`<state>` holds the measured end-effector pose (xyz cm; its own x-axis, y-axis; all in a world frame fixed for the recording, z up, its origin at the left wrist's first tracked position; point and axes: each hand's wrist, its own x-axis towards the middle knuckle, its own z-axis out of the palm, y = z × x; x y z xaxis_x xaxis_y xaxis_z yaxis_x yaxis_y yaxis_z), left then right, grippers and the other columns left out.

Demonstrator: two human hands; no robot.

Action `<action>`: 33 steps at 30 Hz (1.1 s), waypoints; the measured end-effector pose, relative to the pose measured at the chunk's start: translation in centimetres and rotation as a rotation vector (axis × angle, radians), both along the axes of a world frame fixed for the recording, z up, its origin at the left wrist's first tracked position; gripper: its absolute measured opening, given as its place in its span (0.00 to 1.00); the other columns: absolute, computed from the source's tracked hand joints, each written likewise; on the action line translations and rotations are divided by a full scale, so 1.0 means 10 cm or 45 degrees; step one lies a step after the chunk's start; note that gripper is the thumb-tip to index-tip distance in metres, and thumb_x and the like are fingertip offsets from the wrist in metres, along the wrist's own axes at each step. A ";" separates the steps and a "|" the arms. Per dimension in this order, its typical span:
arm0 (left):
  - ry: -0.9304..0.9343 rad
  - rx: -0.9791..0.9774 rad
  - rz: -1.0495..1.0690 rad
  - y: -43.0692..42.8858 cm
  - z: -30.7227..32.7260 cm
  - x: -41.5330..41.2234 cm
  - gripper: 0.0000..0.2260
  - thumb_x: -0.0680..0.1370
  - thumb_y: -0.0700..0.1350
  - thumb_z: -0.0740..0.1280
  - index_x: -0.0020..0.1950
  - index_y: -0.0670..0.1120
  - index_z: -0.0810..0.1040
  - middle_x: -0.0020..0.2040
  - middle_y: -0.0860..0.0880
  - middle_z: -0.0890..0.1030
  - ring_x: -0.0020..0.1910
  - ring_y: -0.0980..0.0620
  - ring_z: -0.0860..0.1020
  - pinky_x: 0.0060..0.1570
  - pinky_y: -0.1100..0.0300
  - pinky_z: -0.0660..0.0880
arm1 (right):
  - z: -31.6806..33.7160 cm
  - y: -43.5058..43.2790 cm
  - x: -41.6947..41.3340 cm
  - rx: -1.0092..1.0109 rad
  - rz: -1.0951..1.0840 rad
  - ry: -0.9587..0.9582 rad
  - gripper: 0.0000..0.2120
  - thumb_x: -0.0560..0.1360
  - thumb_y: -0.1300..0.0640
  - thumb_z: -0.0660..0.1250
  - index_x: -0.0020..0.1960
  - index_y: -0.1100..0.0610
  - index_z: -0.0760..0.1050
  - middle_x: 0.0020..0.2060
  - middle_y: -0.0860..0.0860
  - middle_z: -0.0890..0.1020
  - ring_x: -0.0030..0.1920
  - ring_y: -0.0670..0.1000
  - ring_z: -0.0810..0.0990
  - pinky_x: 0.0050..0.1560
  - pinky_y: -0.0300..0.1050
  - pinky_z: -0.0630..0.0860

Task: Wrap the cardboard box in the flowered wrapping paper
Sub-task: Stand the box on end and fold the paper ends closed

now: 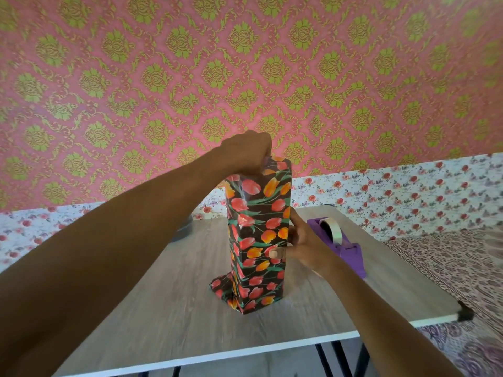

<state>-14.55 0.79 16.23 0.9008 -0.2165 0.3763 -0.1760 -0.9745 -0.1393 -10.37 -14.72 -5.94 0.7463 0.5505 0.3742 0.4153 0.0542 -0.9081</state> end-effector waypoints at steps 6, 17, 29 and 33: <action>-0.094 -0.056 -0.061 0.07 0.04 0.01 0.08 0.67 0.34 0.75 0.34 0.45 0.80 0.32 0.50 0.80 0.32 0.48 0.80 0.35 0.53 0.80 | 0.01 -0.01 -0.02 -0.028 -0.015 0.006 0.46 0.68 0.67 0.81 0.77 0.47 0.62 0.62 0.51 0.84 0.65 0.53 0.81 0.65 0.57 0.79; 0.203 0.031 0.100 0.21 0.11 -0.02 0.14 0.76 0.48 0.75 0.41 0.39 0.77 0.39 0.43 0.78 0.35 0.45 0.75 0.37 0.54 0.71 | 0.03 0.02 -0.04 -0.037 -0.043 0.048 0.51 0.66 0.62 0.83 0.79 0.44 0.58 0.61 0.50 0.84 0.65 0.50 0.81 0.69 0.62 0.74; -0.109 -1.473 -0.134 0.77 -0.08 -0.36 0.07 0.80 0.42 0.69 0.49 0.39 0.83 0.39 0.43 0.87 0.35 0.47 0.85 0.39 0.51 0.85 | 0.02 0.01 -0.05 0.016 -0.016 0.045 0.48 0.69 0.71 0.78 0.80 0.47 0.58 0.61 0.55 0.84 0.65 0.54 0.81 0.64 0.56 0.79; -0.238 -1.599 -0.232 0.93 -0.71 -0.46 0.04 0.81 0.38 0.66 0.52 0.41 0.81 0.43 0.49 0.87 0.42 0.49 0.85 0.41 0.53 0.83 | 0.01 0.04 -0.02 0.035 -0.007 0.089 0.48 0.69 0.72 0.78 0.79 0.46 0.60 0.59 0.53 0.85 0.64 0.52 0.82 0.60 0.52 0.81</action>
<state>-19.14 10.06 9.14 0.8072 0.2636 0.5281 -0.3977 -0.4183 0.8166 -10.53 -14.28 -5.85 0.7742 0.5365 0.3359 0.3514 0.0770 -0.9330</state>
